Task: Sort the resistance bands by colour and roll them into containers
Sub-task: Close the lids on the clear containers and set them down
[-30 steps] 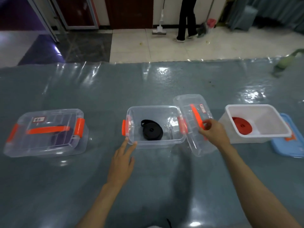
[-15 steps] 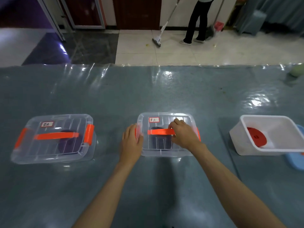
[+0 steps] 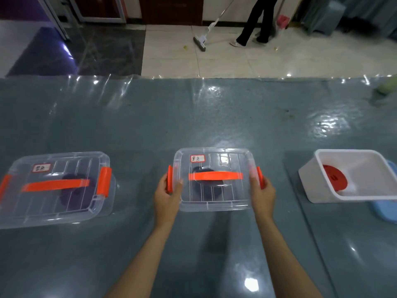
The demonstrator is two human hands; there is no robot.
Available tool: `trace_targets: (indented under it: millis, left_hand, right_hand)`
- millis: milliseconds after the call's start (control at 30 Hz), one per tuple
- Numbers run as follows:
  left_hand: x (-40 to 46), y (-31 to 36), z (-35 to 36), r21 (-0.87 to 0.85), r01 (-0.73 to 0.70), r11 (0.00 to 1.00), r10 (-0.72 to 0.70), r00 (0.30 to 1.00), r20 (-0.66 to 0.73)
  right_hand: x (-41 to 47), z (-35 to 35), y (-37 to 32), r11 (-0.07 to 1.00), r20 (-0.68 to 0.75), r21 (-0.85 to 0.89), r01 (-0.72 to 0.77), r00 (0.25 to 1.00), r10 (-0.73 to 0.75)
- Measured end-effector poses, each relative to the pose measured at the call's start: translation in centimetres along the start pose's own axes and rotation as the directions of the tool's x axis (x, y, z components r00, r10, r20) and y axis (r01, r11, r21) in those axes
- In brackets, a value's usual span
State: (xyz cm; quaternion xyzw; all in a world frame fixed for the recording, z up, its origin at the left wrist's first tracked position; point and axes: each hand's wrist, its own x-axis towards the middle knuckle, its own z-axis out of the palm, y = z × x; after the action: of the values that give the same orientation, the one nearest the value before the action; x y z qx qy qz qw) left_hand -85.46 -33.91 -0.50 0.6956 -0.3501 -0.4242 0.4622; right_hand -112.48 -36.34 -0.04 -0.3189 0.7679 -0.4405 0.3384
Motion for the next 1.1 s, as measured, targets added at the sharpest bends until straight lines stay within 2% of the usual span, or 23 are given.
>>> trace_targets:
  millis: [67, 133, 267, 367, 467, 533, 700, 767, 833, 933, 1100]
  left_hand:
    - [-0.5, 0.6, 0.2, 0.043, -0.061, 0.997, 0.063, 0.997, -0.033]
    - [-0.8, 0.9, 0.4, 0.138, -0.114, 0.984, 0.122, 0.991, -0.051]
    - [-1.3, 2.0, 0.4, 0.278, -0.198, 0.940, 0.219, 0.974, -0.049]
    - [-1.5, 2.6, 0.1, 0.452, -0.227, 0.863, 0.243, 0.970, 0.024]
    - [-1.4, 3.6, -1.0, 0.683, -0.315, 0.660, 0.271, 0.947, 0.174]
    - [-2.2, 4.1, -1.8, 0.754, -0.389, 0.529, 0.327, 0.913, 0.242]
    - [-7.6, 4.8, -0.5, 0.742, -0.566, 0.359, 0.480, 0.794, 0.373]
    - [-10.0, 4.7, 0.8, 0.716, -0.600, 0.356, 0.481, 0.775, 0.410]
    - [-12.3, 4.7, 2.4, 0.712, -0.600, 0.365, 0.424, 0.788, 0.447]
    - [-15.0, 4.2, 5.4, 0.728, -0.612, 0.310, 0.353, 0.785, 0.509]
    - [-18.8, 3.9, 12.3, 0.697, -0.673, 0.245, 0.365, 0.731, 0.577]
  right_hand:
    - [-0.7, 0.2, -0.5, 0.992, -0.128, -0.038, 0.121, 0.984, -0.125]
    - [-1.1, 0.4, -0.8, 0.979, -0.196, -0.059, 0.197, 0.959, -0.205]
    - [-1.6, 0.5, -1.6, 0.947, -0.193, -0.187, 0.263, 0.935, -0.297]
    - [-1.5, -0.5, -1.9, 0.898, -0.070, -0.320, 0.301, 0.938, -0.340]
    - [-0.6, -2.7, -1.9, 0.883, 0.186, -0.367, 0.293, 0.953, -0.239]
    - [-0.9, -4.3, -2.2, 0.816, 0.283, -0.439, 0.376, 0.920, -0.272]
    - [-4.8, -8.9, -1.2, 0.619, 0.345, -0.557, 0.554, 0.832, -0.434]
    - [-5.8, -10.8, -0.3, 0.554, 0.363, -0.603, 0.574, 0.816, -0.450]
    - [-6.2, -12.5, 0.6, 0.511, 0.369, -0.632, 0.583, 0.806, -0.464]
    - [-5.8, -15.3, 2.0, 0.486, 0.371, -0.649, 0.585, 0.801, -0.470]
    - [-2.6, -21.6, 4.9, 0.517, 0.351, -0.659, 0.547, 0.831, -0.433]
